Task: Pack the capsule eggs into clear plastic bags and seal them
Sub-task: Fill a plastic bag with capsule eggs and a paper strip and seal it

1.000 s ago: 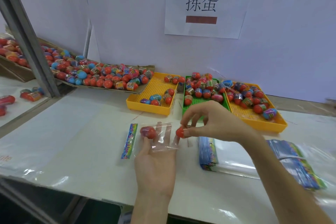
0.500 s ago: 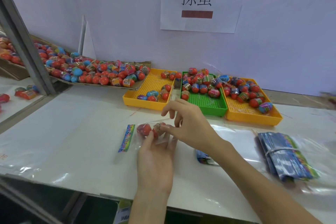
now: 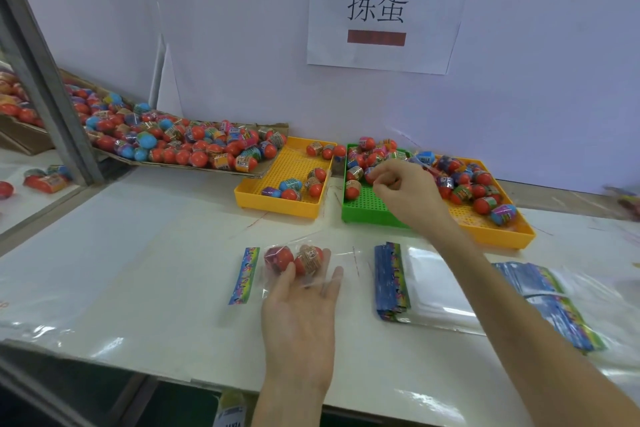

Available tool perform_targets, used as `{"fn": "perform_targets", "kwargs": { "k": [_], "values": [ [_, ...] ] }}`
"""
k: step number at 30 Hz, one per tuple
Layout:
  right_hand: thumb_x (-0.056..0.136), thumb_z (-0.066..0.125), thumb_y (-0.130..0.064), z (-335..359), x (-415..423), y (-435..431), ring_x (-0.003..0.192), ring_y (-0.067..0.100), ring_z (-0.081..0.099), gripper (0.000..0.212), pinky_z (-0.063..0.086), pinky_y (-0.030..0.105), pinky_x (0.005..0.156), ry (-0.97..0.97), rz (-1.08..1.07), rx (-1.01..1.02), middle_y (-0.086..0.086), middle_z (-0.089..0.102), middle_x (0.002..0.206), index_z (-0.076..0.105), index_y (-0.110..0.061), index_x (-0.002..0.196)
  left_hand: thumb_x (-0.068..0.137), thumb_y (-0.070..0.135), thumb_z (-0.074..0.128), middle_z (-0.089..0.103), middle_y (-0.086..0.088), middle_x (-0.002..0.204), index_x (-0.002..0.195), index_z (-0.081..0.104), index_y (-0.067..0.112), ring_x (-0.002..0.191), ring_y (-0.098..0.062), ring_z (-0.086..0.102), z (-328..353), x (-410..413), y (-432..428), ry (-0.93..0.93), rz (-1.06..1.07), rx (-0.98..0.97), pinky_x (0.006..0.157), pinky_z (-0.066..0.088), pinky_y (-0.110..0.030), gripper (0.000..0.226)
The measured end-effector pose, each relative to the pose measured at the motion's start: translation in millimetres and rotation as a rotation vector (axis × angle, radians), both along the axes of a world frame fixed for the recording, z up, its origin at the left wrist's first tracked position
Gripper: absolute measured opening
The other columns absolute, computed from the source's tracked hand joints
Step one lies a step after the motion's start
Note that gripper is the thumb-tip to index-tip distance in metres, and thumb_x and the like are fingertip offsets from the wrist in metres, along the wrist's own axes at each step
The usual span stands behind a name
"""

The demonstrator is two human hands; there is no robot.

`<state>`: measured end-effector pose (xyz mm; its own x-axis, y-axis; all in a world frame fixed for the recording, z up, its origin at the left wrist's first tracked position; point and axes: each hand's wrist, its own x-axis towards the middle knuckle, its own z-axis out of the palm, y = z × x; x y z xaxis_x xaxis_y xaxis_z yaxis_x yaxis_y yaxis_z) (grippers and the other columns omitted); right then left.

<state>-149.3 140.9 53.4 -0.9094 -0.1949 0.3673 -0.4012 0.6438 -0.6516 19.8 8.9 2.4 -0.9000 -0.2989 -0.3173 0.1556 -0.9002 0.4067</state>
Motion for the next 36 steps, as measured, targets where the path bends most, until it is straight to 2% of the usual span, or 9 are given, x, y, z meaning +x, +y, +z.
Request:
{"fn": "perform_targets", "kwargs": {
  "k": [6,12,14,17,21,26,29,32,36],
  "values": [
    [0.086,0.074,-0.008,-12.9,-46.6,-27.4,0.112,0.022,0.062,0.043,0.049,0.028,0.092,-0.128,0.104,0.303,0.004,0.067,0.122,0.066,-0.015,0.127,0.105,0.029,0.041,0.069,-0.017,0.128,0.122,0.060,0.012,0.123,-0.034,0.064,0.4,-0.4,0.2,0.018,0.003,0.036,0.110,0.039,-0.057,0.031],
    [0.090,0.071,-0.012,-15.6,-29.3,-24.6,0.098,0.015,0.064,0.025,0.051,0.024,0.087,0.019,0.019,0.060,-0.002,0.069,0.112,0.073,-0.018,0.115,0.105,0.027,0.041,0.067,-0.019,0.129,0.118,0.061,0.011,0.123,-0.038,0.063,-1.8,-1.7,-1.5,0.031,0.026,0.096,0.109,0.039,-0.061,0.029],
    [0.087,0.075,-0.013,-5.3,-9.3,-12.9,0.090,0.008,0.069,0.023,0.054,0.017,0.080,-0.047,0.114,-0.088,-0.009,0.068,0.111,0.074,-0.026,0.106,0.105,0.026,0.040,0.067,-0.020,0.130,0.121,0.060,0.011,0.123,-0.041,0.062,-2.2,-2.2,-1.7,0.047,0.033,0.103,0.108,0.040,-0.061,0.030],
    [0.084,0.079,-0.009,8.2,25.9,11.0,0.089,0.014,0.074,0.028,0.060,0.025,0.080,-0.258,0.414,-0.209,-0.009,0.072,0.110,0.074,-0.028,0.104,0.107,0.027,0.037,0.068,-0.019,0.128,0.131,0.059,0.009,0.123,-0.042,0.061,-3.4,-2.8,-1.6,0.057,0.035,0.100,0.105,0.042,-0.061,0.037],
    [0.078,0.085,-0.011,11.3,54.1,19.1,0.082,0.020,0.074,0.025,0.061,0.034,0.077,-0.390,0.550,-0.088,0.001,0.076,0.094,0.071,-0.018,0.098,0.107,0.028,0.036,0.070,-0.017,0.126,0.123,0.064,0.008,0.124,-0.040,0.061,-3.5,-0.9,-1.3,0.089,0.049,0.083,0.108,0.041,-0.059,0.038],
    [0.076,0.088,-0.019,1.9,68.0,0.2,0.077,0.018,0.075,0.022,0.062,0.037,0.077,-0.406,0.613,0.030,-0.006,0.076,0.085,0.073,-0.024,0.091,0.100,0.025,0.045,0.060,-0.019,0.112,0.100,0.061,0.014,0.112,-0.035,0.057,-2.6,2.3,-1.9,0.190,0.001,0.063,0.115,0.034,-0.051,0.019],
    [0.080,0.083,-0.012,-0.5,69.4,-1.3,0.082,0.022,0.076,0.023,0.062,0.038,0.081,-0.404,0.633,0.007,-0.004,0.077,0.091,0.078,-0.030,0.092,0.097,0.024,0.047,0.062,-0.020,0.119,0.115,0.059,0.010,0.116,-0.034,0.057,-4.7,0.9,-2.0,0.161,0.018,0.069,0.114,0.035,-0.047,0.025],
    [0.080,0.081,-0.004,-5.4,69.2,-5.3,0.081,0.021,0.076,0.020,0.062,0.034,0.080,-0.352,0.618,-0.009,-0.002,0.078,0.089,0.078,-0.021,0.092,0.097,0.021,0.047,0.060,-0.021,0.123,0.119,0.057,0.009,0.119,-0.033,0.056,-2.3,-0.5,-0.9,0.157,0.024,0.073,0.116,0.036,-0.047,0.027],
    [0.075,0.086,-0.008,-17.4,77.1,-20.6,0.073,0.022,0.075,0.017,0.062,0.035,0.070,-0.241,0.586,-0.090,-0.001,0.076,0.079,0.070,-0.013,0.079,0.103,0.013,0.041,0.066,-0.019,0.108,0.111,0.062,0.004,0.099,-0.027,0.064,0.8,-2.0,1.4,0.133,0.028,0.020,0.103,0.045,-0.040,0.024]
  ]
}}
